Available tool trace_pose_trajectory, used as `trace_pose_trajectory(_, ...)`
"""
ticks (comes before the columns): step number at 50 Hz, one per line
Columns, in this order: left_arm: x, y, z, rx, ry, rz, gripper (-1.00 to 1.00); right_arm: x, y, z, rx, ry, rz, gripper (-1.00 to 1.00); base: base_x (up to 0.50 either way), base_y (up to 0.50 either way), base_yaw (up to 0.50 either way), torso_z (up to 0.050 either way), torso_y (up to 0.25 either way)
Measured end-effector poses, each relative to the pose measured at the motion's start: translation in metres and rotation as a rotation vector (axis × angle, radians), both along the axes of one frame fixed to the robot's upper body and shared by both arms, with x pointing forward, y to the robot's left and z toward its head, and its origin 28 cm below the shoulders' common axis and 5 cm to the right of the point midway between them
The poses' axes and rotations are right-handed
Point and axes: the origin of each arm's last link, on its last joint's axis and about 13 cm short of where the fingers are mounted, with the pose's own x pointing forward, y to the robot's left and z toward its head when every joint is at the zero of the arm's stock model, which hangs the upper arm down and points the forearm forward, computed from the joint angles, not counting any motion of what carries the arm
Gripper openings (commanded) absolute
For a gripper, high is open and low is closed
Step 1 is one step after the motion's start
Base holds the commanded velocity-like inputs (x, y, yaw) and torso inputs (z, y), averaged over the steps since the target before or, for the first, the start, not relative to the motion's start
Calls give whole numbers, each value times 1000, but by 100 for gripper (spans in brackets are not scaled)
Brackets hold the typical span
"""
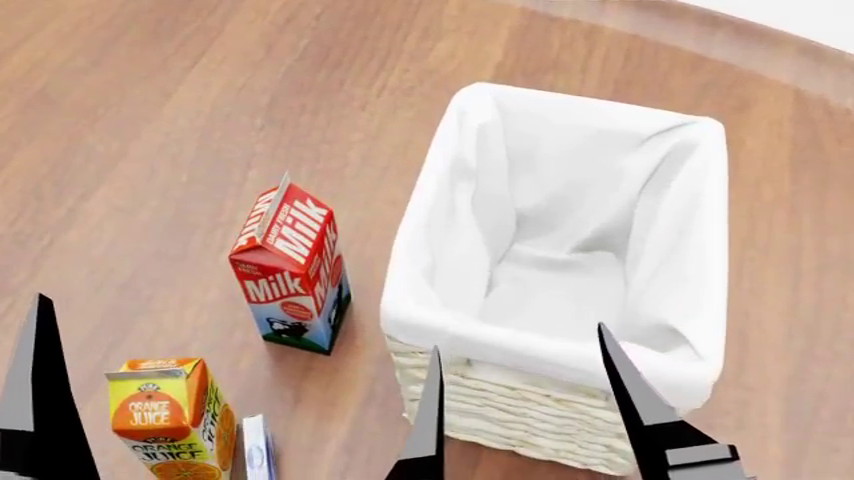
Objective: Pick up the alphabet soup and the tomato sauce, and put them in the basket.
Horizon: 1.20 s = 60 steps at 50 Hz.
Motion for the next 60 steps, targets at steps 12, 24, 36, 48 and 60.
trace_pose_trajectory(12, -2, 1, 3, 5, -14, -4, 100, -13, -2, -4, -28, 26, 1, 100, 0, 0, 0, 0, 0)
trace_pose_trajectory(24, -3, 1, 5, 0, -19, -10, 100, -45, -6, -16, -98, 65, 41, 100, 0, 0, 0, 0, 0)
trace_pose_trajectory(36, -4, 1, 5, 0, -20, -13, 100, -69, -10, -24, -162, 106, 113, 100, 0, 0, 0, 0, 0)
trace_pose_trajectory(48, -4, 1, 5, -1, -17, -13, 100, -83, -10, -34, -195, 186, 286, 100, 0, 0, 0, 0, 0)
trace_pose_trajectory(60, -5, 0, 6, 1, -15, -18, 100, -93, -9, -43, -208, 244, 411, 100, 0, 0, 0, 0, 0)
